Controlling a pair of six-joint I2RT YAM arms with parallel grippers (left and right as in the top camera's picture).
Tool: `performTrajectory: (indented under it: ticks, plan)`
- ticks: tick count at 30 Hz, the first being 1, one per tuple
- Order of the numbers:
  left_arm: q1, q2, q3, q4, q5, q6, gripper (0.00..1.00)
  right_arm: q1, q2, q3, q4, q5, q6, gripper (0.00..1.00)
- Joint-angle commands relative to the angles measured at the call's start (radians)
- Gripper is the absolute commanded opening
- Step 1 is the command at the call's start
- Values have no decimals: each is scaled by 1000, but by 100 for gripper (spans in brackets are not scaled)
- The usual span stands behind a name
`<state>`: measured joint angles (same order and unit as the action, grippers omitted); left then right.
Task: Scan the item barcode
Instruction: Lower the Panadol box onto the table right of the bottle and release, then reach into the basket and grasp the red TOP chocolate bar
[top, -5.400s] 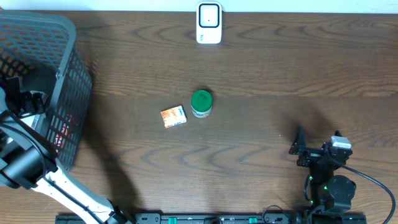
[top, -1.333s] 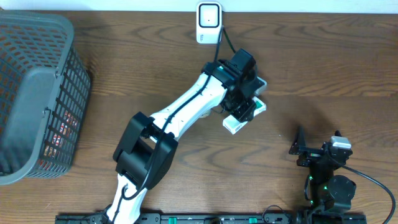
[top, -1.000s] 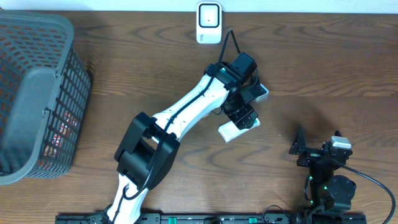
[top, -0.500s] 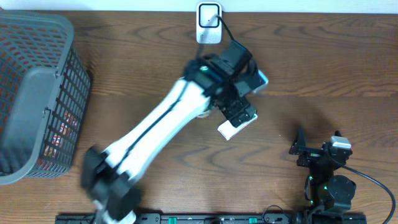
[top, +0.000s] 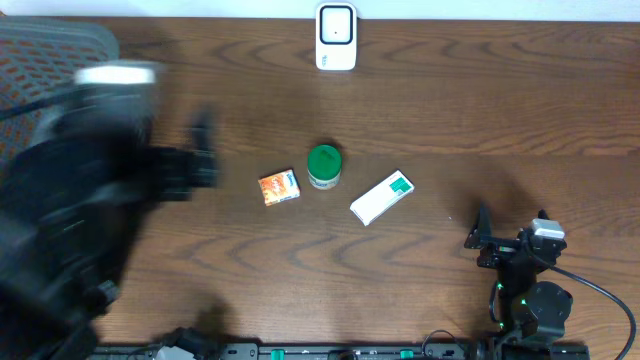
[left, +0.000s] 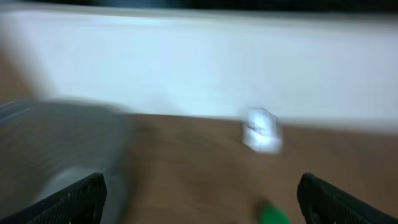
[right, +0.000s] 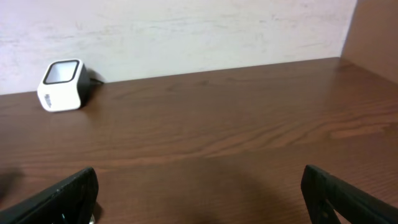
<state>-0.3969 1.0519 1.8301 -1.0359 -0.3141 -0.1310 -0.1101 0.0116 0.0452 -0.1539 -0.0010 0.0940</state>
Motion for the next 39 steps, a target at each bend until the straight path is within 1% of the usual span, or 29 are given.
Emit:
performTrajectory:
  ticks: [1,4,7,10,13,16,18,22,24,25,26,28,29,31,33,36,39]
  plan:
    - [204,-72,2,-8,-208,-227,98,-6,-6,-3,0,-1,-13,99]
    - [366,-85,2,-12,-207,-352,98,-6,-6,-3,0,-1,-13,99]
    - [497,-57,2,-12,-207,-434,98,-6,-6,-3,0,-1,-13,99]
    - [607,4,2,-25,-203,-452,98,-6,-6,-3,0,-1,-13,99]
    - [705,97,2,-87,-195,-500,98,-6,-6,-3,0,-1,-13,99]
    - [795,206,2,-138,-111,-521,98,-6,-6,-3,0,-1,-13,99]
    - [837,274,2,-151,-66,-517,98,-6,-6,-3,0,-1,-13,99]
    - [906,409,2,-177,-23,-526,98,-6,-6,-3,0,-1,-13,99]
    - [941,470,1,-215,-22,-632,98,-6,-6,-3,0,-1,-13,99]
    - [960,497,0,-248,-20,-720,98,-6,-6,-3,0,-1,-13,99]
    - [984,530,-1,-297,-4,-836,98,-6,-6,-3,0,-1,-13,99]
    - [1022,591,-10,-358,70,-985,98,-6,-6,-3,0,-1,-13,99]
    - [1045,642,-20,-375,135,-1024,98,-6,-6,-3,0,-1,-13,99]
    - [1056,689,-35,-375,157,-1027,98,-6,-6,-3,0,-1,-13,99]
    - [1059,728,-50,-373,140,-1036,98,-6,-6,-3,0,-1,-13,99]
    - [1060,778,-74,-369,114,-1089,98,-6,-6,-3,0,-1,-13,99]
    - [1059,802,-124,-324,112,-1110,98,-6,-6,-3,0,-1,-13,99]
